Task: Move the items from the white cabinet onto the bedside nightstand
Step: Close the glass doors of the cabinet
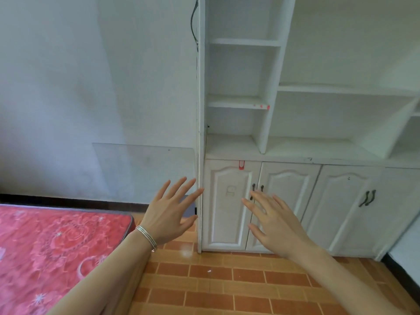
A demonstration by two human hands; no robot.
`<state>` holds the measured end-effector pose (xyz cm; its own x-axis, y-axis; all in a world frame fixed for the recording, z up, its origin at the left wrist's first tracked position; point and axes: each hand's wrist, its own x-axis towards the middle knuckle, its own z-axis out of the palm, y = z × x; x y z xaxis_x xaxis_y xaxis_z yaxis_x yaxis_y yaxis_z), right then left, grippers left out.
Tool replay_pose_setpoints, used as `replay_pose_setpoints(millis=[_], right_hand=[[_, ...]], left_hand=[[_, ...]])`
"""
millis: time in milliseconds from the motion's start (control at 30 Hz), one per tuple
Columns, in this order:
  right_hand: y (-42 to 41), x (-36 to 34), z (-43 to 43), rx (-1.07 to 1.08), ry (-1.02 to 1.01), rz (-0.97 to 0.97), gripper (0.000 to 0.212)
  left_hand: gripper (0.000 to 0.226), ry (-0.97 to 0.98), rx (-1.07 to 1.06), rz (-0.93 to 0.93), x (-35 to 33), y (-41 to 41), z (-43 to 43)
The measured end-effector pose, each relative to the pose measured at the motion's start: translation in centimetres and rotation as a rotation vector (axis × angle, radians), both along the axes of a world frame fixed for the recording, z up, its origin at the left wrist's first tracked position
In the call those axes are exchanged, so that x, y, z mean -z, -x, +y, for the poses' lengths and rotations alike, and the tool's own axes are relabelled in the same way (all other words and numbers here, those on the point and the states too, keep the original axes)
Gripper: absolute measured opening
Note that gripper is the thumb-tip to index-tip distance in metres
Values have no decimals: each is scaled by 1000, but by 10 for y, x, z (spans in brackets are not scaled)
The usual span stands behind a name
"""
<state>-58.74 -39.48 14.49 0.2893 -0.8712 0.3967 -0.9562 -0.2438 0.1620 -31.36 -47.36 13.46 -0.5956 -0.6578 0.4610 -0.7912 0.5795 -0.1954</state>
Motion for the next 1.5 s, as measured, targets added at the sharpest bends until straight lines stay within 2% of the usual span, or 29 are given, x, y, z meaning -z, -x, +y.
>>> replay_pose_setpoints(millis=[267,433,700,1000,1233,1333,1500], right_hand=[[32,-11,-135,-36,39,1,55],[38,-19,-208,-76,34,13,53],[31,-19,-283,-33,21,5,51],[12,-31,-309,185,87,-1,53],[9,-34,-293,327,104,-19,51],[12,-40,-287,394,101,-19,60],[19,-39,-277,476,93,6,55]], left_hand=[[63,1,-48,-56,-26,31,-138],[66,80,-71,-19,-39,31,-205],[67,279,91,-35,-67,18,-289],[61,428,385,-2,-95,14,-355],[61,425,597,100,-93,39,-376],[58,422,685,143,-94,54,-381],[62,414,756,156,-96,86,-385]])
